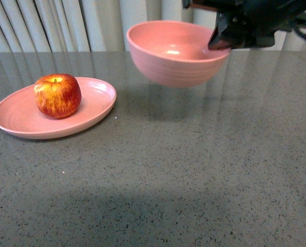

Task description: Move apple from plate to bowl

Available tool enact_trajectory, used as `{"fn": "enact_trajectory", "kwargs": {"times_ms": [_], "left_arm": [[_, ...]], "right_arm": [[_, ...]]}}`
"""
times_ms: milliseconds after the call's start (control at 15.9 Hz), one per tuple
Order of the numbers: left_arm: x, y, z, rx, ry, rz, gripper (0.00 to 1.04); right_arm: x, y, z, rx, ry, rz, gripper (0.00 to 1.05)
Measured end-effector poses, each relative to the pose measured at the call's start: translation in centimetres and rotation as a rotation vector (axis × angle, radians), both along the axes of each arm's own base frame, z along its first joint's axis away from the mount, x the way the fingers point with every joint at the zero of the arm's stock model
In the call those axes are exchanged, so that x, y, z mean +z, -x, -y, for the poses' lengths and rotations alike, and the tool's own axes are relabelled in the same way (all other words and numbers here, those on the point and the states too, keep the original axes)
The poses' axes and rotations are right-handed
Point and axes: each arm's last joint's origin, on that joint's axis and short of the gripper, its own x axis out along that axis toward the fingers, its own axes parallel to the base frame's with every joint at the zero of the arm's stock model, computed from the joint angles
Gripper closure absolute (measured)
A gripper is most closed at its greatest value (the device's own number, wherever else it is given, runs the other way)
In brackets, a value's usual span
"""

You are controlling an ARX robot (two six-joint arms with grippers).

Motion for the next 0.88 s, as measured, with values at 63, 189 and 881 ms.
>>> {"fn": "enact_trajectory", "kwargs": {"times_ms": [63,189,881], "left_arm": [[0.0,0.0,0.0,0.0,0.0,0.0,0.07],[0.0,0.0,0.0,0.0,0.0,0.0,0.07],[0.0,0.0,0.0,0.0,0.0,0.0,0.07]], "right_arm": [[-0.7,0.0,-0.6,0.009,0.007,-0.018,1.02],[-1.4,0.0,-1.6,0.022,0.018,-0.033,1.02],[-4.9,-1.5,-3.7,-0.006,0.057,-0.135,1.02]]}}
